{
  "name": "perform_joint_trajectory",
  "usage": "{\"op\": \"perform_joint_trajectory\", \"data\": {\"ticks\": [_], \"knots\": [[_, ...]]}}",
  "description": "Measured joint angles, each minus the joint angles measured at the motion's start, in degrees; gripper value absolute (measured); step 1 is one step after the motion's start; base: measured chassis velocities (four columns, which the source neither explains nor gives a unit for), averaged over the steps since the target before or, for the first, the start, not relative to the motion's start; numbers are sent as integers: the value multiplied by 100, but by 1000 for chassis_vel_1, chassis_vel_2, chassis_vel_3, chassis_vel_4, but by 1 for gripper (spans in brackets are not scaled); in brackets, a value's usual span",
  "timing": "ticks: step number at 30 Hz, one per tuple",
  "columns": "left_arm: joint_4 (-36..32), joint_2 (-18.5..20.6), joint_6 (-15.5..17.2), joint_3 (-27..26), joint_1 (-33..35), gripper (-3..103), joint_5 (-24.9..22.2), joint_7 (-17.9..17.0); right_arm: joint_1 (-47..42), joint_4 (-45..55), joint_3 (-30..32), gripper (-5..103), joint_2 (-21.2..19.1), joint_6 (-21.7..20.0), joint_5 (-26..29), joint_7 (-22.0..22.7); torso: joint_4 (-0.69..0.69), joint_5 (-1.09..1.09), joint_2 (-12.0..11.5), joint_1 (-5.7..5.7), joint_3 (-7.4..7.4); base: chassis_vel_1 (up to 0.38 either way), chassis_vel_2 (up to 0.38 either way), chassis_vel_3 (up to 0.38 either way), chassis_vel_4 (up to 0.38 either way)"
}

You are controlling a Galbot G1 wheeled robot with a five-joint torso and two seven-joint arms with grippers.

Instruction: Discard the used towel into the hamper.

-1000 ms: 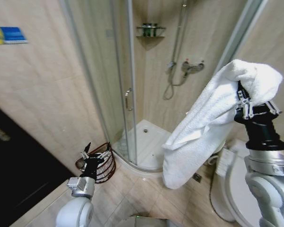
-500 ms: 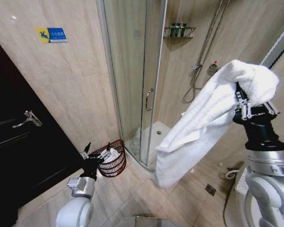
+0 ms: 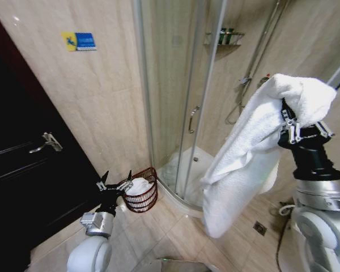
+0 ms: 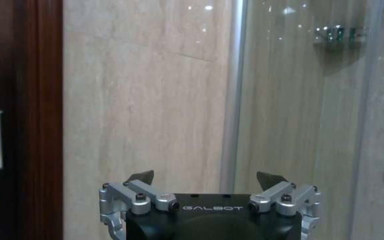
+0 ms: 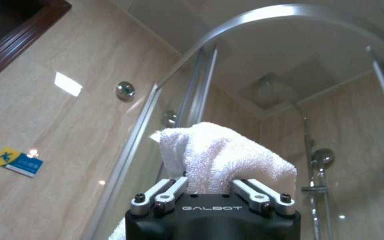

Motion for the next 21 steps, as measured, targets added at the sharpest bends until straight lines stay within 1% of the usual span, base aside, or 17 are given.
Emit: {"op": "perform_joint_trajectory", "data": {"ticks": [3,7,12,14,21], "knots": [[0,-2,0,0,0,100,0,0,0,0,-9,13,-3,10,6,1,0,4,0,0,0,57,40,-43,-31],[0,-5,0,2,0,100,0,0,9,-2,-35,13,-2,12,6,-12,-3,9,0,0,0,-19,-11,17,11],[0,-5,0,3,0,100,0,1,20,-2,-44,13,-14,14,6,-19,-2,7,0,0,0,-52,-27,69,59],[0,-4,0,3,0,100,0,1,8,-2,-46,13,-15,17,11,-22,-2,4,0,0,0,44,31,38,52],[0,-3,0,2,0,100,0,0,7,-2,-47,13,-24,40,32,-25,-1,3,0,0,0,83,73,40,50]]}}
